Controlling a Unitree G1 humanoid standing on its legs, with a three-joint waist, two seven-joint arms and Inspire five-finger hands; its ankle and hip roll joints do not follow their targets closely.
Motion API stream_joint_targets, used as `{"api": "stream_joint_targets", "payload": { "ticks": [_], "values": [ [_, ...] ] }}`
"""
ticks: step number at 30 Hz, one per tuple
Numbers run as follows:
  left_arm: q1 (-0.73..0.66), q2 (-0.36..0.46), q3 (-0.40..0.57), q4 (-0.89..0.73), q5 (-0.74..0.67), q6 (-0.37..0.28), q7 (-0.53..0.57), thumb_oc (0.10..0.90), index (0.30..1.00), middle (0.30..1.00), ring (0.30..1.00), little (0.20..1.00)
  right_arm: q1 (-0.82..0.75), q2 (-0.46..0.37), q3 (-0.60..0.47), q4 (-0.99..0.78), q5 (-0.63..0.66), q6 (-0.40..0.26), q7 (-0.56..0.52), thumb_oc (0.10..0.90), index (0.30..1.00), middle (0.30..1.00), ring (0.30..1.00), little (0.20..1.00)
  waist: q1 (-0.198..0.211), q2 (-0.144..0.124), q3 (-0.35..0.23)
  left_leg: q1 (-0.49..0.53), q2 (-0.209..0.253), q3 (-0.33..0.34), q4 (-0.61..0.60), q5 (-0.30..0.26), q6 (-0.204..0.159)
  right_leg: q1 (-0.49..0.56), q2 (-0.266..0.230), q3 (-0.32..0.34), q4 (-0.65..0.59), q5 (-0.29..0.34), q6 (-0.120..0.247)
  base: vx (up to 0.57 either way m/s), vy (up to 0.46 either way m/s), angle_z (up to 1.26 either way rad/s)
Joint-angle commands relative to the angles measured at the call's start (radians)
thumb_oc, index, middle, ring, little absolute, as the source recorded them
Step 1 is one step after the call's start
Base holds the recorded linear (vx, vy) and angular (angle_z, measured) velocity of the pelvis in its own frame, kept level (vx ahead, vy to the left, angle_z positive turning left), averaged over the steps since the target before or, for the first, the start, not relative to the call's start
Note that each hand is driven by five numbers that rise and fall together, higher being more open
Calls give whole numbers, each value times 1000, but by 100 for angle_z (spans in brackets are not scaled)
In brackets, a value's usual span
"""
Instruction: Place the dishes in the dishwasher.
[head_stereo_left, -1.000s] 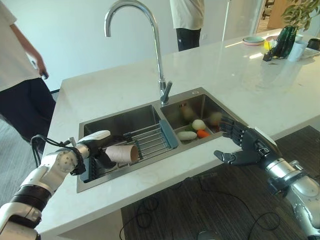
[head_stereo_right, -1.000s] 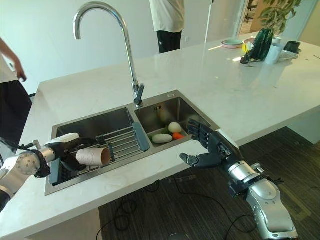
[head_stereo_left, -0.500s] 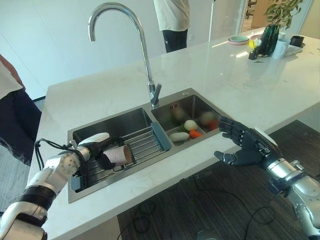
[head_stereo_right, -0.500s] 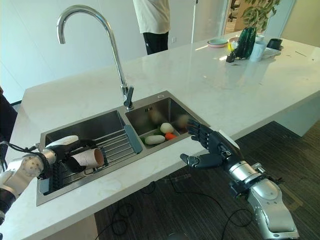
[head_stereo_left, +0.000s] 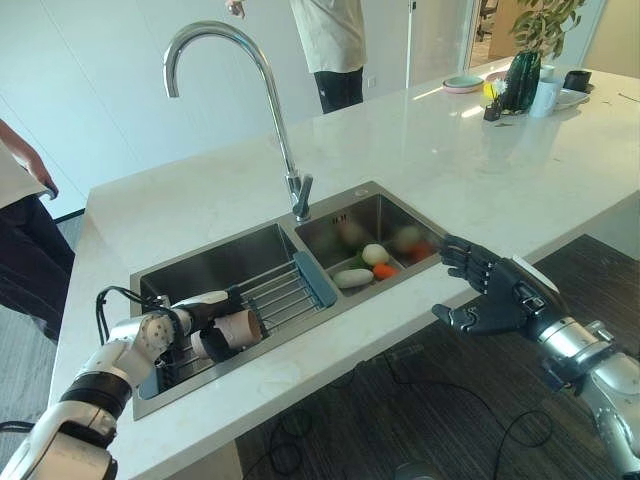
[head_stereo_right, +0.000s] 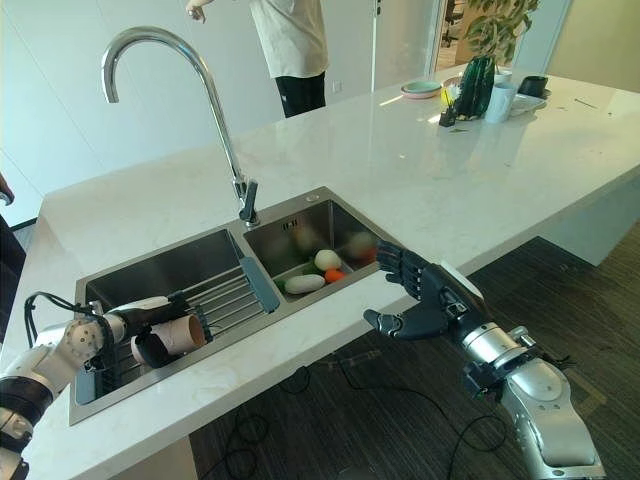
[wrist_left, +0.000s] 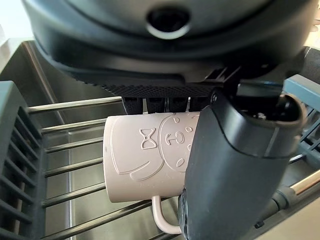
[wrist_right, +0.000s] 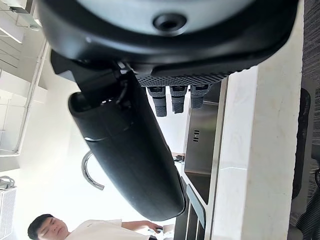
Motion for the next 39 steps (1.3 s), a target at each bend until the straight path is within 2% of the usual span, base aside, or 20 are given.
{"api": "stream_joint_targets", "payload": {
  "ticks": [1,6,16,20,21,22,26,31,39],
  "values": [
    [-28,12,35,-51,-33,-29,89,400,300,300,300,300,-92,-14,-82,-79,6,-81,-7,800,900,900,900,900,24,-30,0,9,-2,-19,116,-203,19,48,-21,-69,-8,-81,94,0,0,0],
    [-2,57,148,-202,-118,-79,266,400,300,300,300,300,-71,18,-91,-74,-14,-93,-25,800,900,900,900,900,60,-36,4,2,-8,-44,116,-200,16,57,-32,-99,-8,-84,92,-2,-14,7],
    [114,106,424,-455,-151,-140,526,400,300,300,300,300,-69,67,-98,-78,-37,-87,-54,800,900,900,900,900,127,-46,-5,-22,-21,-101,116,-190,11,70,-48,-146,-8,-92,80,-2,-19,21],
    [190,102,529,-539,-168,-168,621,400,300,300,300,300,-60,88,-101,-86,-50,-89,-57,800,900,900,900,900,149,-47,-9,-28,-26,-119,116,-189,9,75,-54,-159,-8,-96,77,-5,-2,12],
    [218,95,575,-577,-181,-184,674,400,300,300,300,300,-57,94,-106,-91,-52,-87,-62,800,900,900,900,900,164,-50,-13,-34,-27,-125,116,-187,8,75,-56,-166,-8,-97,75,4,10,14],
    [264,76,642,-621,-201,-211,742,400,300,300,300,300,-55,106,-110,-96,-58,-92,-61,800,900,900,900,900,177,-53,-13,-36,-31,-137,116,-187,6,80,-61,-175,-8,-100,74,-4,11,15],
    [329,27,733,-707,-210,-247,839,400,300,300,300,300,-58,127,-112,-109,-67,-90,-62,800,900,900,900,900,205,-61,-14,-44,-38,-162,116,-185,3,87,-67,-192,-8,-104,69,-5,5,21],
    [372,-35,776,-788,-210,-272,857,400,300,300,300,300,-54,151,-96,-126,-86,-90,-67,800,900,900,900,900,219,-69,-10,-49,-45,-185,116,-182,1,95,-69,-207,-8,-107,65,-18,-1,20],
    [371,-44,783,-798,-277,-323,865,400,300,300,300,300,-57,160,-72,-123,-97,-101,-73,800,900,900,900,900,223,-70,-7,-51,-46,-197,116,-177,-2,101,-70,-216,-8,-108,65,-17,-8,9]
  ]
}}
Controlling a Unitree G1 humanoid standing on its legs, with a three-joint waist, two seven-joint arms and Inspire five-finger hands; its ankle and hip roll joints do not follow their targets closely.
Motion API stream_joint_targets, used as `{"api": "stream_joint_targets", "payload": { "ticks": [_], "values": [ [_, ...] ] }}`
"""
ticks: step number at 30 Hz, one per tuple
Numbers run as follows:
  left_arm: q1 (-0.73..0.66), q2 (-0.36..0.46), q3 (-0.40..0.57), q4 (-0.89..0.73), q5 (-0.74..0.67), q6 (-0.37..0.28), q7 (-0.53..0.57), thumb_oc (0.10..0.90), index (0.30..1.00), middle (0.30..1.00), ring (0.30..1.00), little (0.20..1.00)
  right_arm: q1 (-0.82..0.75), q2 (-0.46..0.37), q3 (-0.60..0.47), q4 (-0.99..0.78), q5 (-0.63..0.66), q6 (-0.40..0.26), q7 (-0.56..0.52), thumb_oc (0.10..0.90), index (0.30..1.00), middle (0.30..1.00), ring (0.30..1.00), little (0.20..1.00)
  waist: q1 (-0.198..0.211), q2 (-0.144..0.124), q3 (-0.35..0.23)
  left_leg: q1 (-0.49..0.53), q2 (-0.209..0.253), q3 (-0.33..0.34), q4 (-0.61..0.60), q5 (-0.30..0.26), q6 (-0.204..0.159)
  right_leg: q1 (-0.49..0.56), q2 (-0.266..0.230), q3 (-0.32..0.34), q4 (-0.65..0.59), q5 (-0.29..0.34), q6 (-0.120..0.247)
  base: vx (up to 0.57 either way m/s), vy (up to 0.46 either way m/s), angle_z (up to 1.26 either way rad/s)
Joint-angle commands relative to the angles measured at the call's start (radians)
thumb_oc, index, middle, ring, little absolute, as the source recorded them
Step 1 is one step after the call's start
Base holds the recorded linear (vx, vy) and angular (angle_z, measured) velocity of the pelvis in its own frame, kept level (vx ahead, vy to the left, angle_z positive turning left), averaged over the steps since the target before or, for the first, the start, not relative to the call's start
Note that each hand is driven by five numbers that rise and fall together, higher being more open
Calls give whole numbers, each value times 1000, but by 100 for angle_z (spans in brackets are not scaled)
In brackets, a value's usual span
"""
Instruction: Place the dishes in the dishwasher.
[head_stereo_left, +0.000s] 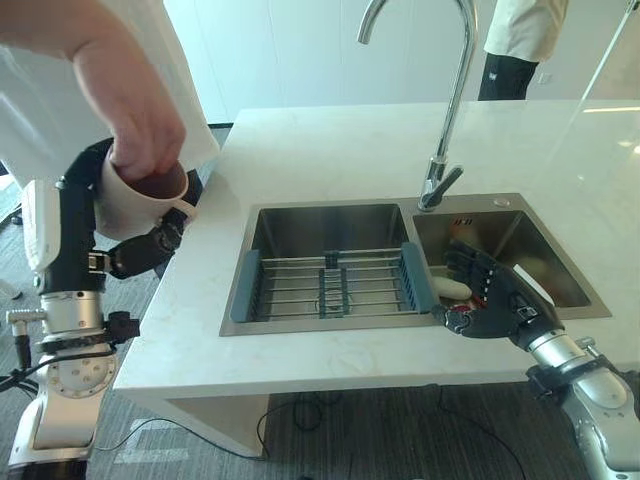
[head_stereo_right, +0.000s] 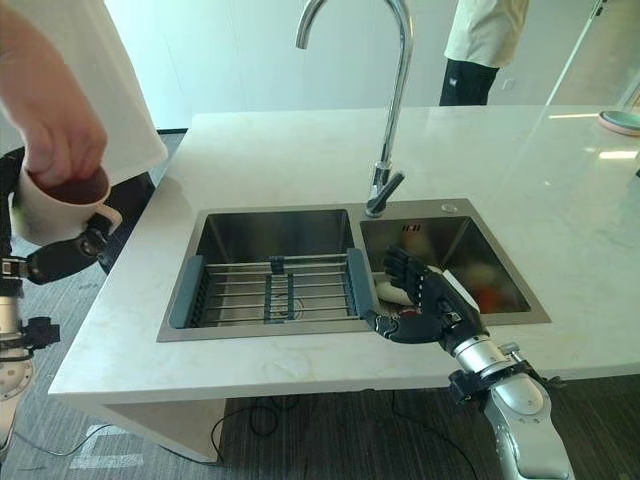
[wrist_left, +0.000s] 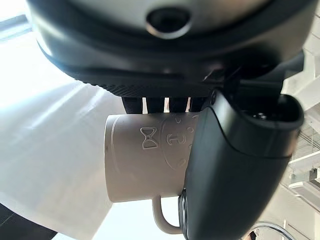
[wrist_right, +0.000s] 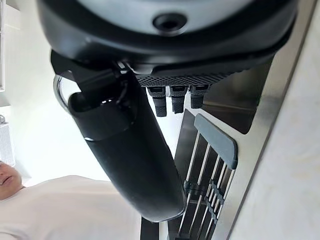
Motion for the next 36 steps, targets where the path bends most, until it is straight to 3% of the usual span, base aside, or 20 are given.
{"api": "stream_joint_targets", "payload": {
  "ticks": [1,9,10,11,19,36],
  "values": [
    [-121,72,79,-76,-87,-136,58,400,300,300,300,300,-81,-13,-40,-120,15,-105,-24,800,900,900,900,900,-40,2,-42,14,8,-14,111,-182,-22,35,3,-34,-7,-63,50,-33,-17,-1],
    [-144,81,62,-81,-118,-144,88,400,300,300,300,300,-85,-27,-34,-115,25,-109,-38,800,900,900,900,900,-48,5,-40,12,12,-14,111,-179,-25,29,6,-32,-7,-60,49,-28,-21,-6],
    [-146,74,61,-82,-129,-152,89,618,627,627,627,627,-84,-26,-35,-112,23,-112,-37,800,900,900,900,900,-48,5,-39,12,12,-15,111,-179,-25,29,6,-32,-7,-60,48,-11,-16,5],
    [-147,68,63,-84,-135,-153,86,800,900,900,900,900,-85,-24,-33,-115,22,-110,-39,800,900,900,900,900,-47,5,-39,12,13,-15,111,-179,-26,29,6,-32,-7,-60,48,-9,-15,6],
    [-127,47,82,-98,-174,-149,86,800,900,900,900,900,-78,-25,-48,-117,23,-112,-27,800,900,900,900,900,-43,4,-35,11,15,-18,111,-178,-28,28,8,-37,-7,-61,46,-3,-4,1],
    [61,-122,199,-145,-312,-187,84,800,900,900,900,900,-30,11,-88,-140,16,-147,-52,800,900,900,900,900,11,-10,-23,5,7,-52,111,-175,-30,37,5,-62,-7,-67,34,-6,-16,6]
  ]
}}
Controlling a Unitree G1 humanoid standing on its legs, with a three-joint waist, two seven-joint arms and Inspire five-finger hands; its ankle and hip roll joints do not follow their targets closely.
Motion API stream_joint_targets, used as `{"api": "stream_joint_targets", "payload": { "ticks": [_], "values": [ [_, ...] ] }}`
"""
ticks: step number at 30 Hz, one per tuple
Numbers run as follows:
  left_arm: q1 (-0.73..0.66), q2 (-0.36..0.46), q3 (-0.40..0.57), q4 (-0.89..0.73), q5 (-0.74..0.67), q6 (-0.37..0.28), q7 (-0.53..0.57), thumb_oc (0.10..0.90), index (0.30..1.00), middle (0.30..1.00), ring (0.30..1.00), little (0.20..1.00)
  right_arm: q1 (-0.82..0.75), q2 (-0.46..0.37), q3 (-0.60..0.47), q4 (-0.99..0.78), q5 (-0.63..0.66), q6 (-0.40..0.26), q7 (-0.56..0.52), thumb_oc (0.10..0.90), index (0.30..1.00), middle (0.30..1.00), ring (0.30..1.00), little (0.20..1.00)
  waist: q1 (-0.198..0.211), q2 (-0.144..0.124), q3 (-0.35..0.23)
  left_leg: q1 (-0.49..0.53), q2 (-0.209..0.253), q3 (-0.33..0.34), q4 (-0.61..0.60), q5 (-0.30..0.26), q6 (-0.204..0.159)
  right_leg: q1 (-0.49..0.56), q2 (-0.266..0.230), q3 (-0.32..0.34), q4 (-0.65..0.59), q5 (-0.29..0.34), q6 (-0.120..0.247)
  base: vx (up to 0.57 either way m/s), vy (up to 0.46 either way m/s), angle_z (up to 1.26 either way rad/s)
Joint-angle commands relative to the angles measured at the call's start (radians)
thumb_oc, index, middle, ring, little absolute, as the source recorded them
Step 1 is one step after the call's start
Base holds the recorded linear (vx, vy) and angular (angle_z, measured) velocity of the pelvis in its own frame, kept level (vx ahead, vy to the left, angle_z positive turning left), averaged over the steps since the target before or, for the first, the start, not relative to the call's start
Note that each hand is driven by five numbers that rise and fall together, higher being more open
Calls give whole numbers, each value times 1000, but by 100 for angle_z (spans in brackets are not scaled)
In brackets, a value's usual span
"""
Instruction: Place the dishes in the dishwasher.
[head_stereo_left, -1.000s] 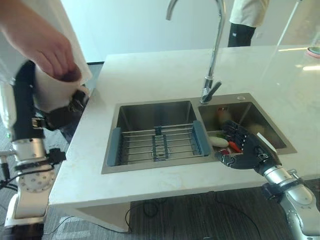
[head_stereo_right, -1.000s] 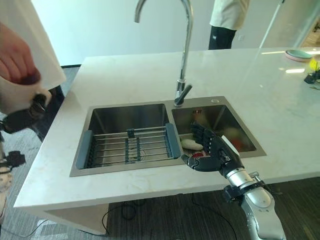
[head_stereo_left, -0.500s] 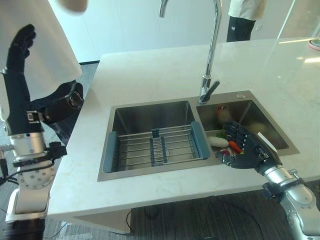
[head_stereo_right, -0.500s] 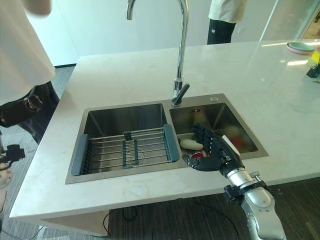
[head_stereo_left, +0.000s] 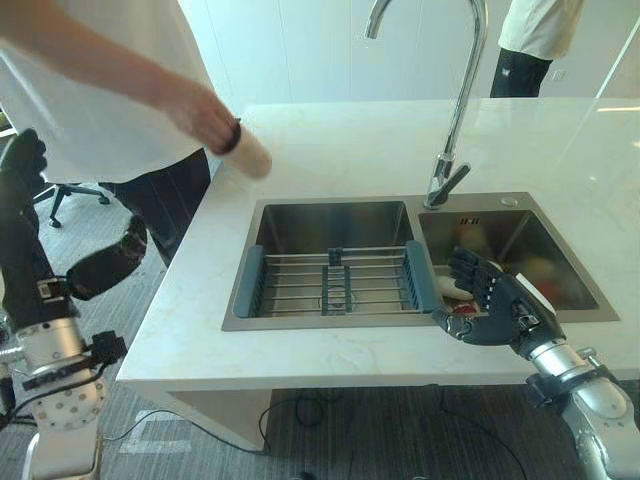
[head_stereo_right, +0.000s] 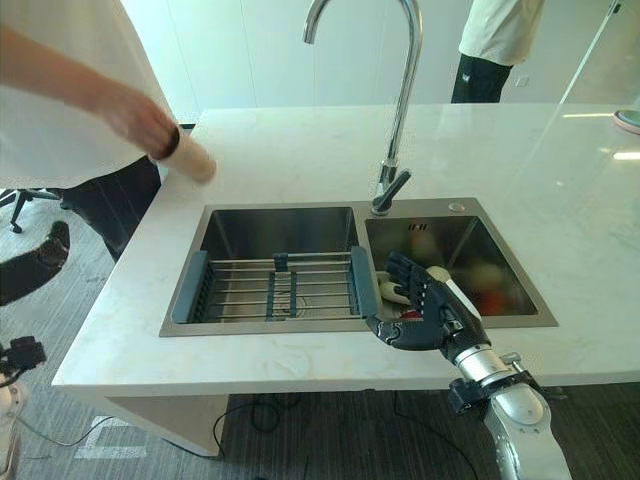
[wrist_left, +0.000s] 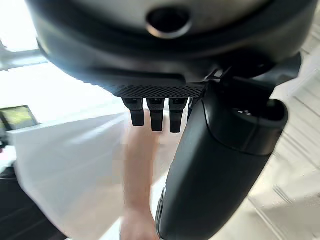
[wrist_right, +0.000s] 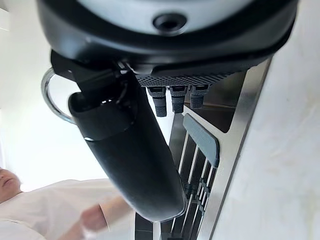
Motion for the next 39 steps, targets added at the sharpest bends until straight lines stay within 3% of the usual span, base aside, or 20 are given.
{"api": "stream_joint_targets", "payload": {
  "ticks": [1,13,19,24,28,32,39],
  "values": [
    [-83,77,87,-95,-51,-93,33,800,900,900,900,900,-91,7,-80,-139,18,-132,-38,800,900,900,900,900,6,-15,-29,29,9,-23,107,-180,-25,54,8,-29,-38,-42,42,-10,-17,10],
    [-104,93,40,-150,-77,-81,-50,800,900,900,900,900,-100,-1,-66,-144,12,-126,-78,800,900,900,900,900,3,-10,-23,29,10,-22,107,-180,-24,52,7,-33,-38,-38,44,-3,-7,4],
    [-138,110,-32,-168,-49,-48,-167,800,900,900,900,900,-106,-4,-57,-146,10,-122,-81,800,900,900,900,900,-16,-3,-20,34,11,-11,107,-183,-22,49,12,-22,-38,-36,45,0,0,0],
    [-172,169,-109,-154,0,40,-312,800,900,900,900,900,-128,-31,-47,-138,23,-114,-91,800,900,900,900,900,-28,5,-18,34,14,-1,107,-182,-22,43,14,-16,-38,-30,50,-10,2,-7],
    [-226,232,-208,-107,0,157,-464,800,900,900,900,900,-155,-54,-24,-121,30,-112,-91,800,900,900,900,900,-45,19,-18,36,16,12,107,-182,-18,39,16,-9,-38,-25,55,-9,7,-10],
    [-308,296,-316,-66,47,229,-555,800,900,900,900,900,-180,-81,5,-111,37,-106,-93,800,900,900,900,900,-69,32,-17,41,20,28,107,-181,-16,34,20,4,-38,-22,59,3,19,-10],
    [-419,404,-414,46,55,304,-640,800,900,900,900,900,-187,-121,11,-97,66,-108,-79,800,900,900,900,900,-107,48,-21,48,28,57,107,-181,-14,25,27,25,-38,-17,64,22,17,-16]
  ]
}}
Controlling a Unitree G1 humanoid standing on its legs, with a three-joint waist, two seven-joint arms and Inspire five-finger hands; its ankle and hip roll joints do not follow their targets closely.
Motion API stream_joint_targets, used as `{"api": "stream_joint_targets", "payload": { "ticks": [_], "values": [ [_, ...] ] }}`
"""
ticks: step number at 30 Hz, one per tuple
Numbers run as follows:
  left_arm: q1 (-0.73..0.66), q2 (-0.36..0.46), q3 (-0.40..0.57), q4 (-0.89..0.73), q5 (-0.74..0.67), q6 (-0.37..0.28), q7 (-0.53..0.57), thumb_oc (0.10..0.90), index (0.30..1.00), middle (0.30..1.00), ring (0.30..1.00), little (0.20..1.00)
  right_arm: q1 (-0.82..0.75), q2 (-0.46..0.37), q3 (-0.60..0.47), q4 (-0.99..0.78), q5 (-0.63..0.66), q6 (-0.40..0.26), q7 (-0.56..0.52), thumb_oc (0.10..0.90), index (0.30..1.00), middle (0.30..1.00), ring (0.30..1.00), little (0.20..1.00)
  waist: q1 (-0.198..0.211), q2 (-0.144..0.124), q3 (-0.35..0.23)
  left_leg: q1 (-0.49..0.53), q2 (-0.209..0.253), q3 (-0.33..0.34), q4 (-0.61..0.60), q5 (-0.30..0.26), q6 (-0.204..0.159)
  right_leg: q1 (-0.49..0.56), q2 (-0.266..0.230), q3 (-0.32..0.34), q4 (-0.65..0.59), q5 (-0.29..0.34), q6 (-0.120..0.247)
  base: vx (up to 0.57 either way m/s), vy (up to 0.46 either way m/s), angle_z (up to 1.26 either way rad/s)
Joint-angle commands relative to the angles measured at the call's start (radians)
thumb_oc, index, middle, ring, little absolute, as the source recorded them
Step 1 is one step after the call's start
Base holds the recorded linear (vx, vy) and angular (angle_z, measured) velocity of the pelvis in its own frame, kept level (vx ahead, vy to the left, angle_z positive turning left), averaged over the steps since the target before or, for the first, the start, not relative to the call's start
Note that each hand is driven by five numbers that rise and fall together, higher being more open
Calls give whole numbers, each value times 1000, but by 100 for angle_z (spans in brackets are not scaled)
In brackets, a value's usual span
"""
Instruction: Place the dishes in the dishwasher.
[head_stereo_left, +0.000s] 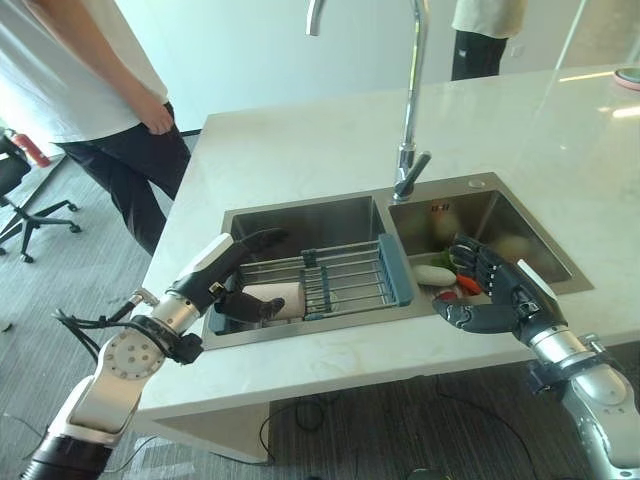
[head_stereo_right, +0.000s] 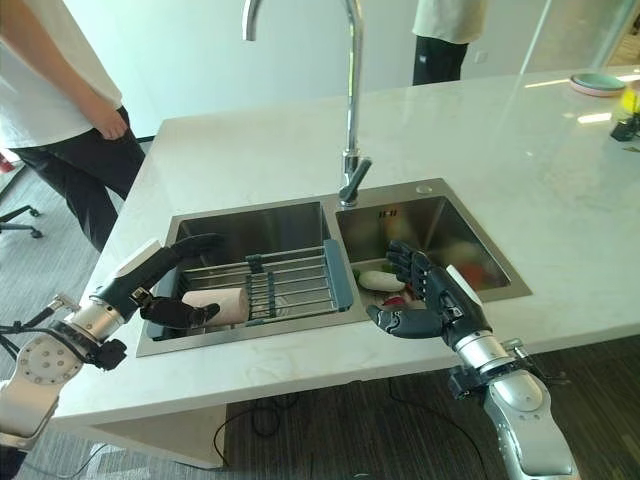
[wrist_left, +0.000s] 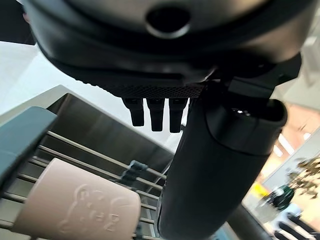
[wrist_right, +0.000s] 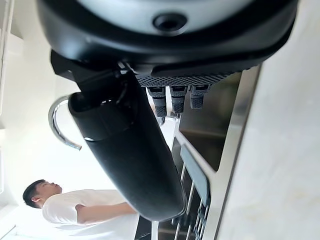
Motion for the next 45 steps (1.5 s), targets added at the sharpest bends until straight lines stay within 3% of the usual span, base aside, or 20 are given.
{"api": "stream_joint_targets", "payload": {
  "ticks": [1,10,23,45],
  "values": [
    [-133,62,54,-28,5,-19,5,800,900,900,900,900,-120,-35,-44,-99,65,-100,0,800,900,900,900,900,-15,-8,-24,17,12,1,116,-176,-8,41,13,-29,-37,-27,67,20,5,-9],
    [-184,73,4,69,30,27,-25,800,900,900,900,900,-114,-47,-62,-92,74,-95,26,800,900,900,900,900,-39,-4,-24,25,15,21,116,-179,-6,38,20,-9,-37,-29,69,28,6,-8],
    [-172,84,-16,116,61,79,-106,800,900,900,900,900,-110,-52,-69,-94,67,-78,37,800,900,900,900,900,-42,2,-25,31,13,27,116,-183,-3,42,22,-3,-37,-30,70,8,1,-1],
    [-195,101,-61,243,260,152,-152,800,900,900,900,900,-116,-61,-71,-97,62,-68,47,800,900,900,900,900,-49,-3,-26,32,11,32,116,-186,2,41,25,5,-37,-32,72,0,1,0]
  ]
}}
